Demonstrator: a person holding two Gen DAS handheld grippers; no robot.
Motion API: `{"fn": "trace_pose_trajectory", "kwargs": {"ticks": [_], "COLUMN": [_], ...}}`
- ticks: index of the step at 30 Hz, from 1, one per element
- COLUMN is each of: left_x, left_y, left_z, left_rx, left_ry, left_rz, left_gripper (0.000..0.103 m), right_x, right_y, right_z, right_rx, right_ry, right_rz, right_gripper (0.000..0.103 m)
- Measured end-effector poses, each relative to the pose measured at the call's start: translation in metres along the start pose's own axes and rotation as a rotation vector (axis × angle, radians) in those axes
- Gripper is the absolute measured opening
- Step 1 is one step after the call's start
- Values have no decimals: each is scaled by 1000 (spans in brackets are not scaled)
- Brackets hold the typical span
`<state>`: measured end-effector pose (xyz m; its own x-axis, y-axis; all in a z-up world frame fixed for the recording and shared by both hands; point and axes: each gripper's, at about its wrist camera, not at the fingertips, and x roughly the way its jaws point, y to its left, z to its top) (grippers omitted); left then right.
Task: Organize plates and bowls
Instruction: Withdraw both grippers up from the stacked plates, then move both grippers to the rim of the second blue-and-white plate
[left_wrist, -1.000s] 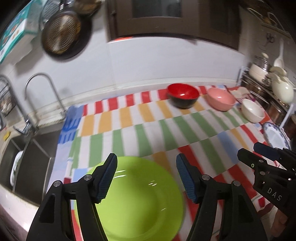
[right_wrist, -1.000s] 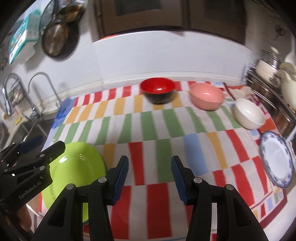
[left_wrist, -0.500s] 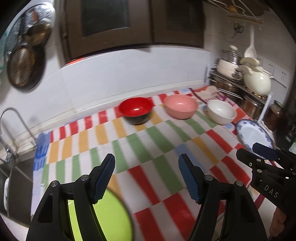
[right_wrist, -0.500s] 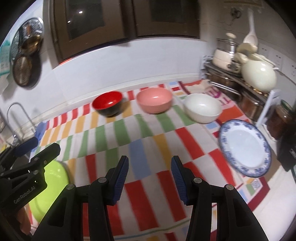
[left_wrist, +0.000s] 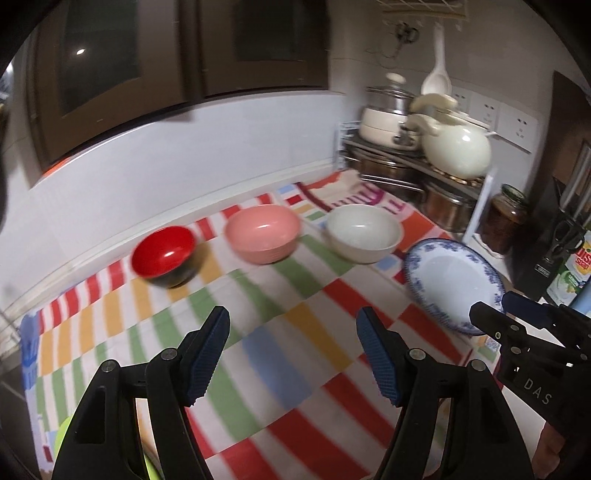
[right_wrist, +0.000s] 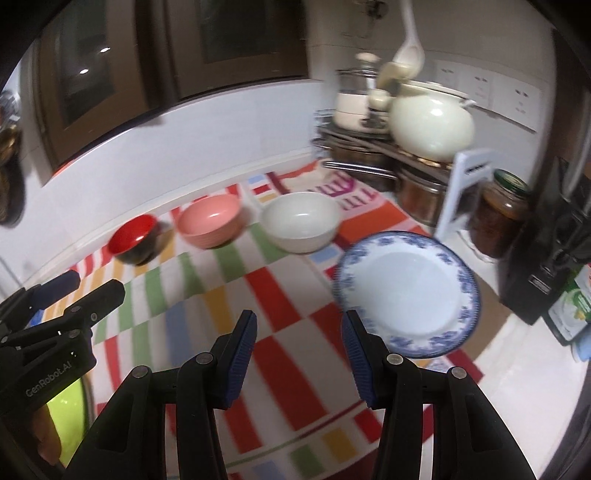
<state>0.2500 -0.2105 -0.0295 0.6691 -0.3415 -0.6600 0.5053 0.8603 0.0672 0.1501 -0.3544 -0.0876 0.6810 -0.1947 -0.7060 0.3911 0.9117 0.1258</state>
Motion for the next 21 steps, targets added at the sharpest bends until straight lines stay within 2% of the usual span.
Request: {"fn": "trace_pose_trajectory", "kwargs": {"ticks": [21], "left_x": [97], "left_y": [-110], "left_z": [49], "left_rx": [171], "left_ry": [56], "left_rz": [-166], "left_gripper": [70], "right_x": [43], "right_y": [-121], "right_z": [10], "right_rx": [217], "right_ry": [13], "right_rz": [-178], "right_gripper": [49]}}
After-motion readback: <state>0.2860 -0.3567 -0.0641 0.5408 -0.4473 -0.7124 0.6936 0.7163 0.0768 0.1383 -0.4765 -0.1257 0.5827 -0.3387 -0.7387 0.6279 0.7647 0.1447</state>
